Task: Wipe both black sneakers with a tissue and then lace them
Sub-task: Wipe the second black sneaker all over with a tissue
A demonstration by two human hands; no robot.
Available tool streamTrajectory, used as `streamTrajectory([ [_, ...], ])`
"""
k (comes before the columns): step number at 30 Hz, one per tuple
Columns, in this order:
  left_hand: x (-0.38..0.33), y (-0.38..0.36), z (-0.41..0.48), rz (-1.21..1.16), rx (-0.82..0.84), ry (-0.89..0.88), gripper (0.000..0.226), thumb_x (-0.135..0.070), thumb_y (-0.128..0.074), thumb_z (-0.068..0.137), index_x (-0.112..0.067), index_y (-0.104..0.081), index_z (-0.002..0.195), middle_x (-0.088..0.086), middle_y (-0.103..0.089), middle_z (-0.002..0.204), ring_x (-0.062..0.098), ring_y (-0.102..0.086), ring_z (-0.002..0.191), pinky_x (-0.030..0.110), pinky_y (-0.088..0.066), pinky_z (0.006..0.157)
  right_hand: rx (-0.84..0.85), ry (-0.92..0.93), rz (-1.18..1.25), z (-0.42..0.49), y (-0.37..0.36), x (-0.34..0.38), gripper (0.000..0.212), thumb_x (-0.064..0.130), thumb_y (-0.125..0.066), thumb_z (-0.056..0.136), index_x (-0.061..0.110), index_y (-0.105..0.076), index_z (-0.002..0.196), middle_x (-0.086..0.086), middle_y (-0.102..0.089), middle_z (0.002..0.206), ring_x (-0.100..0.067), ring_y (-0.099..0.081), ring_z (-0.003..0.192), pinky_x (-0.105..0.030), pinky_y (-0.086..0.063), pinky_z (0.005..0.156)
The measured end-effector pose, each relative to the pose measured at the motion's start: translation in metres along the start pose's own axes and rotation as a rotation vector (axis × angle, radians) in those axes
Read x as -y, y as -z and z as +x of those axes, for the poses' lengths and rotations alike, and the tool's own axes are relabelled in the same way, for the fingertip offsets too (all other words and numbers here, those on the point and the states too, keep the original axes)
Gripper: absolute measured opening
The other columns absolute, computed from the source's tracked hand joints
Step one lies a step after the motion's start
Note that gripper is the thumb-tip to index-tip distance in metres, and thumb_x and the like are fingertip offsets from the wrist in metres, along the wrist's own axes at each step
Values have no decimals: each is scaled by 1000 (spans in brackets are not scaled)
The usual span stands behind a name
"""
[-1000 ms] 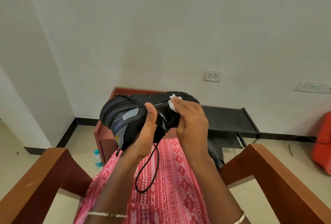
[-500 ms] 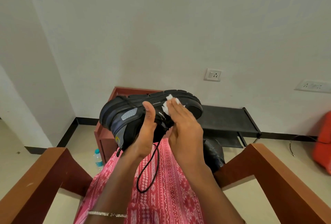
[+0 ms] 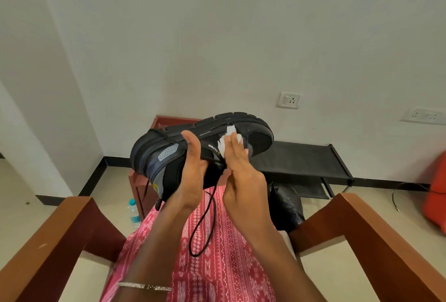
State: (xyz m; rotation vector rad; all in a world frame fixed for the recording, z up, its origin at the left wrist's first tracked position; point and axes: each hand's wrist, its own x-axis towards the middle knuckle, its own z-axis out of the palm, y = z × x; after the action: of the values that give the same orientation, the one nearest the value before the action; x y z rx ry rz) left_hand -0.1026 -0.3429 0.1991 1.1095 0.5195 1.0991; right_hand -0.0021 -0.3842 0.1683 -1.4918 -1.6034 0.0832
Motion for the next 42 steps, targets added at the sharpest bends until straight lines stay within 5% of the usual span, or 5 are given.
streamTrajectory([
  [5, 1, 7, 4, -14, -26, 14, 81, -84, -24, 68, -25, -80, 65, -5, -74, 72, 5, -71, 73, 17, -55, 69, -29, 99, 179, -19, 8, 30, 58, -14, -50, 86, 10, -55, 140, -2, -55, 144, -5, -44, 139, -17, -37, 112],
  [14, 7, 7, 3, 26, -10, -22, 84, -91, -40, 61, -30, -78, 106, -2, -74, 118, 12, -66, 116, 20, -53, 90, -35, 70, 39, 7, -3, 9, 69, -10, -44, 87, 14, -40, 151, 0, -38, 157, -12, -32, 147, -27, -32, 118],
  [22, 7, 7, 4, 41, -19, -21, 105, -98, -55, 48, -2, -69, 88, 8, -65, 73, 41, -67, 92, 53, -47, 103, -18, 251, 106, -2, 5, 28, 51, -7, -44, 88, 6, -62, 134, -6, -59, 140, -8, -46, 139, -33, -41, 114],
  [27, 10, 1, 3, -12, 35, 17, 113, -93, -62, 48, -18, -55, 132, -3, -67, 132, 12, -59, 127, 22, -51, 99, -31, 129, 12, 31, 4, 4, 60, -5, -39, 79, 5, -63, 133, -7, -59, 140, -17, -44, 141, -41, -36, 117],
  [42, 6, 0, 0, 17, 93, 30, 100, -95, -54, 50, -28, -58, 124, -14, -70, 123, 4, -63, 118, 21, -53, 96, -97, 100, -140, 40, 2, -21, 59, -14, -46, 81, 10, -64, 132, -1, -61, 138, -16, -46, 139, -36, -28, 121],
])
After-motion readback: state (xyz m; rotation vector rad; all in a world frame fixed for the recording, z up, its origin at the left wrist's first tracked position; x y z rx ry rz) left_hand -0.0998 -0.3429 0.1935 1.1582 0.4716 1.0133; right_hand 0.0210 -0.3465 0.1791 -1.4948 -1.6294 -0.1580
